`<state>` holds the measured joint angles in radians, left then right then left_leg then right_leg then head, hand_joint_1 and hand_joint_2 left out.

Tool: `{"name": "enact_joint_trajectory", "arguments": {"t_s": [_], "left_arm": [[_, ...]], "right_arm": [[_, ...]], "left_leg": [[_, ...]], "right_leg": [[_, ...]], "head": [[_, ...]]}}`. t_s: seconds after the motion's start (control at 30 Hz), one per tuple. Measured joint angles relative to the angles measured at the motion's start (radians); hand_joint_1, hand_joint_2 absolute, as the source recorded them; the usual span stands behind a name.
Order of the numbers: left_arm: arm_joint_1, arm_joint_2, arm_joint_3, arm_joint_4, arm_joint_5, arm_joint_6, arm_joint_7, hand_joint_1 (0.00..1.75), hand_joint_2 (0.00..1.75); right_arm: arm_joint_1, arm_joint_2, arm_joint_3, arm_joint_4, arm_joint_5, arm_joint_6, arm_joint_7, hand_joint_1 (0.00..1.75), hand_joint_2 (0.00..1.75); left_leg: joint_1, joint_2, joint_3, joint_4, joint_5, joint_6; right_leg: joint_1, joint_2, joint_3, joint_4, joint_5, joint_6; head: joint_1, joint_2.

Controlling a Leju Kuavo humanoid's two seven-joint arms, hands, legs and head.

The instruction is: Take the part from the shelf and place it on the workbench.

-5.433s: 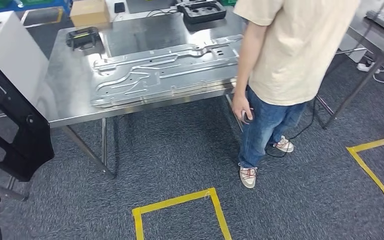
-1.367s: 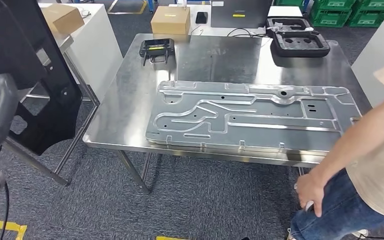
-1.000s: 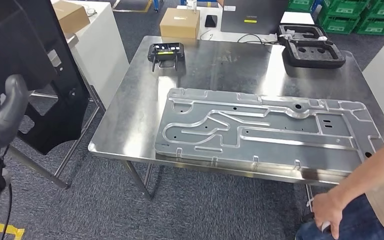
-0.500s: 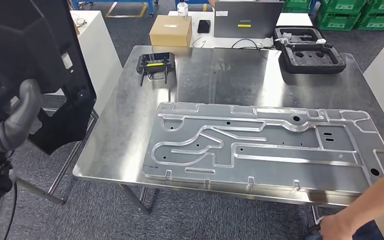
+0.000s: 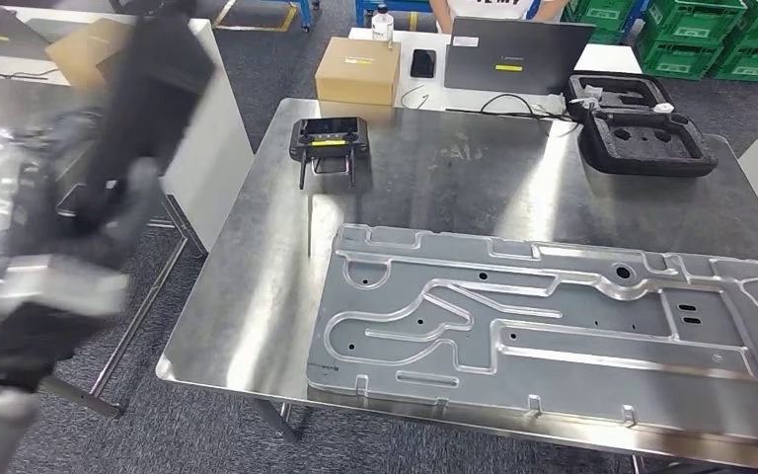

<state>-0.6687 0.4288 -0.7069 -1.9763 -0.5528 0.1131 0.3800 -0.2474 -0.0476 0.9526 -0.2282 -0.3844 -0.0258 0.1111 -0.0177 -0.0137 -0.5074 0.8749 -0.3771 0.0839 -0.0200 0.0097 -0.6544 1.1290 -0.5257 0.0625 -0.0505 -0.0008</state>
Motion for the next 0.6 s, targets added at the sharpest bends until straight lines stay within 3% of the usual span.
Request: {"name": "enact_joint_trajectory", "arguments": {"t_s": [0.07,0.13,0.27,0.3,0.37,0.43,0.47,0.5,0.57,0.6], "left_arm": [[-0.027,-0.029,-0.05,0.038,-0.14,-0.083,0.053,1.75,1.75],[-0.052,-0.063,-0.097,0.094,-0.232,-0.135,0.072,1.75,1.75],[-0.091,-0.135,-0.178,0.231,-0.329,-0.208,0.06,1.75,1.75],[-0.098,-0.152,-0.195,0.266,-0.338,-0.229,0.058,1.75,1.75],[-0.105,-0.185,-0.228,0.341,-0.352,-0.253,0.053,1.75,1.75],[-0.106,-0.212,-0.256,0.407,-0.359,-0.257,0.051,1.75,1.75],[-0.107,-0.223,-0.266,0.434,-0.36,-0.257,0.051,1.75,1.75],[-0.109,-0.232,-0.274,0.456,-0.361,-0.259,0.051,1.75,1.75],[-0.12,-0.251,-0.288,0.496,-0.366,-0.276,0.05,1.75,1.75],[-0.127,-0.261,-0.295,0.517,-0.37,-0.289,0.049,1.75,1.75]], "right_arm": [[-0.005,0.008,0.004,0.0,0.008,-0.002,-0.002,0.0,0.0],[-0.018,0.019,0.01,0.0,0.02,-0.003,-0.004,0.0,0.0],[-0.052,0.044,0.019,-0.001,0.04,-0.006,0.003,0.0,0.0],[-0.059,0.05,0.022,-0.001,0.044,-0.006,0.005,0.0,0.0],[-0.07,0.06,0.029,-0.001,0.051,-0.006,0.009,0.0,0.0],[-0.075,0.068,0.035,-0.001,0.053,-0.006,0.012,0.0,0.0],[-0.077,0.07,0.038,-0.001,0.053,-0.006,0.013,0.0,0.0],[-0.078,0.072,0.04,-0.001,0.054,-0.006,0.013,0.0,0.0],[-0.08,0.079,0.043,-0.001,0.057,-0.006,0.013,0.0,0.0],[-0.082,0.083,0.046,-0.001,0.061,-0.006,0.013,0.0,0.0]], "left_leg": [[-0.004,-0.002,0.015,0.004,-0.016,-0.006],[-0.009,-0.002,0.018,0.009,-0.029,-0.014],[-0.007,0.001,0.003,0.054,-0.059,-0.034],[-0.003,0.002,-0.021,0.101,-0.081,-0.042],[0.007,0.005,-0.104,0.249,-0.14,-0.058],[0.013,0.006,-0.17,0.345,-0.167,-0.062],[0.013,0.006,-0.176,0.335,-0.152,-0.06],[0.011,0.006,-0.159,0.281,-0.117,-0.053],[0.0,0.01,-0.097,0.119,-0.031,-0.026],[-0.008,0.011,-0.073,0.056,-0.004,-0.016]], "right_leg": [[0.002,0.0,0.036,-0.148,0.114,-0.008],[0.005,0.0,0.054,-0.224,0.173,-0.016],[0.0,0.003,0.059,-0.229,0.182,-0.033],[-0.002,0.004,0.061,-0.229,0.182,-0.035],[-0.002,0.006,0.062,-0.229,0.178,-0.038],[-0.002,0.008,0.063,-0.228,0.175,-0.039],[-0.001,0.009,0.064,-0.228,0.173,-0.038],[0.001,0.009,0.067,-0.229,0.171,-0.038],[0.005,0.01,0.074,-0.229,0.167,-0.037],[0.005,0.009,0.076,-0.231,0.165,-0.034]], "head": [[0.0,0.0],[0.0,0.0],[-0.001,0.0],[-0.001,0.0],[-0.002,0.0],[-0.002,0.0],[-0.002,0.0],[-0.002,0.0],[-0.002,0.0],[-0.002,0.0]]}}
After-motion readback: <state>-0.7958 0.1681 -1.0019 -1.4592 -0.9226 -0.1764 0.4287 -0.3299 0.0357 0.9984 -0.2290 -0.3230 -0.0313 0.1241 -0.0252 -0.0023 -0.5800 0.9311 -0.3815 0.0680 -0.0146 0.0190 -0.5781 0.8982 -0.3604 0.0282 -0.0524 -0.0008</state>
